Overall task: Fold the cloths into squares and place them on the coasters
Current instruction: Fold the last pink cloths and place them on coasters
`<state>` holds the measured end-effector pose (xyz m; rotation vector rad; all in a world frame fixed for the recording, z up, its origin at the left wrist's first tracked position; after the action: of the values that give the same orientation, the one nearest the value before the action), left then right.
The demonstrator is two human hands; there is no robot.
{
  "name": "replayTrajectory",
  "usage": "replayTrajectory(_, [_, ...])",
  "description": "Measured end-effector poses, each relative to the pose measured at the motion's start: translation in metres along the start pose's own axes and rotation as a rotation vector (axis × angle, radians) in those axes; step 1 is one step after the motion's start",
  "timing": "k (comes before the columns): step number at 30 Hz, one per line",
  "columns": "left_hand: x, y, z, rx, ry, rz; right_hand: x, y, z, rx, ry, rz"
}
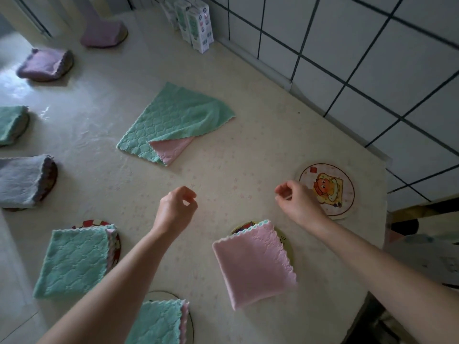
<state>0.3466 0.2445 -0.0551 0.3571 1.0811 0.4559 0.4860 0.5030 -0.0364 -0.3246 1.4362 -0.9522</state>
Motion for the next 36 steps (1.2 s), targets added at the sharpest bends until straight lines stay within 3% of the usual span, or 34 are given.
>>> replayTrajectory(10, [-0.05, 0.012, -0.093, 0.01, 0.165, -0.109, 0.047, -0.065, -0.151, -0.223, -0.108, 0.201])
replayTrajectory(15, [-0.052, 0.025, -0.131, 0.125, 0.274, -0.242, 0.071, -0.083, -0.212, -0.43, -0.214, 0.566])
replayTrajectory(19, [-0.036, 0.029, -0.153, 0.136, 0.157, -0.275, 0.076, -0.081, -0.249, -0.516, -0.195, 0.819])
replayTrajectory(25, [-0.037, 0.038, -0.174, 0.075, 0.123, -0.45, 0.074, -0.089, -0.277, -0.602, -0.064, 0.822])
replayTrajectory(30, [-0.036, 0.041, -0.184, 0.042, 0.049, -0.46, 0.07, -0.088, -0.283, -0.559, -0.107, 0.717])
replayTrajectory(36, [-0.064, 0.032, -0.18, 0.139, 0.307, -0.363, 0.057, -0.107, -0.239, -0.663, -0.061, 0.608])
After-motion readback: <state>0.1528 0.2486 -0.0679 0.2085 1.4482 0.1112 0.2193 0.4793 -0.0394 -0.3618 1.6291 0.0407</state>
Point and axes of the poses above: each hand's wrist, its own z-axis away from the middle knuckle, its own x-axis out of the palm, y = z × x, the point moved 8 cm from there along -z, towards the middle knuckle, and after that the axes turned 15 degrees about -x, right-handed, at the moved point
